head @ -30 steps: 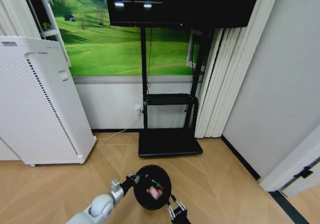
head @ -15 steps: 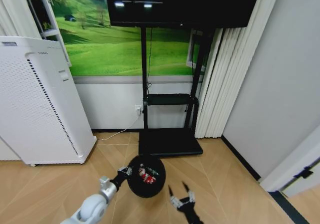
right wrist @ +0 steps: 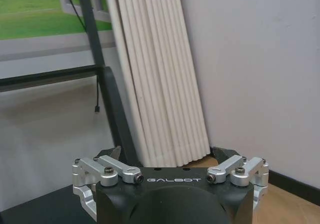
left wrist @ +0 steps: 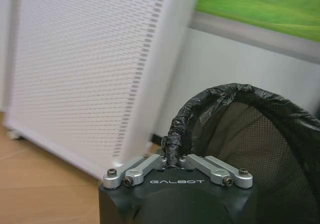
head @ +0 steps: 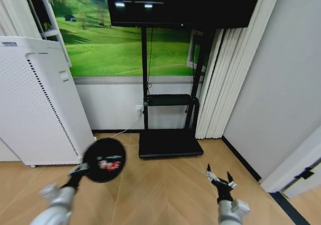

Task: Pick up the trash bin and place the garbage on the floor into it.

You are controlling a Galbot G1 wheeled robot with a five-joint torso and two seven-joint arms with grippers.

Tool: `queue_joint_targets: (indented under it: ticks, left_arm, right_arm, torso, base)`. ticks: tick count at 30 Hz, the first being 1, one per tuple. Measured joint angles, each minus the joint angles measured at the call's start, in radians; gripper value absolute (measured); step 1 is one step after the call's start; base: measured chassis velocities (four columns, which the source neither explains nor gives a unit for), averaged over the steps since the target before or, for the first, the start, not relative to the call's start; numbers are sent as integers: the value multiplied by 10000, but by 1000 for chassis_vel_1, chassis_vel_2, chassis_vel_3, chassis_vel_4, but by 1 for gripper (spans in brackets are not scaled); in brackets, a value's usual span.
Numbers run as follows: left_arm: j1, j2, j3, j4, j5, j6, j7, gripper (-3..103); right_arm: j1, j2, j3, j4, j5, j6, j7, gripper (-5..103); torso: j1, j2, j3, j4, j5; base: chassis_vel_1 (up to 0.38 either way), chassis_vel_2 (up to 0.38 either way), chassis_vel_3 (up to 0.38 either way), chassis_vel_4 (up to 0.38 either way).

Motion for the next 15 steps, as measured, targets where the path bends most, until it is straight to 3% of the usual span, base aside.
queue_joint_targets:
  ticks: [2,3,5,7,10,15]
  left_arm:
    - [365,-235,-429,-89,-106,56,6,4]
    - [1017,-696,-1173,-104,-273,26,171,4]
    - [1348,-904,-1455,-33,-368,-125,304,4]
    - [2106,-1334,-1972,335,-594,-690,620,4]
    - [2456,-1663,-2143,513,-643,-953,732,4]
    - [2591,-2071,-2144,522,-514,-924,511,4]
  right_arm:
    - [-16,77,58,-36,-86,28,38,100]
    - [-48,163,133,-133,-247,128,89,100]
    - [-66,191,165,-201,-358,200,104,100]
    - [-107,238,233,-391,-671,405,114,100]
    - [-139,271,262,-516,-983,545,105,100]
    - [-183,309,276,-534,-1077,500,-166,100]
  torso:
    - [0,0,0,-4,8]
    - [0,0,0,-5,4]
    - [0,0,0,-6,3]
    - [0,-1,0,-3,4]
    - [0,-1,0,-4,3]
    - [0,-1,0,-7,3]
  base:
    - [0,0,0,0]
    - [0,0,0,0]
    - [0,0,0,0]
    - [0,0,0,0]
    - [0,0,0,0]
    - [0,0,0,0]
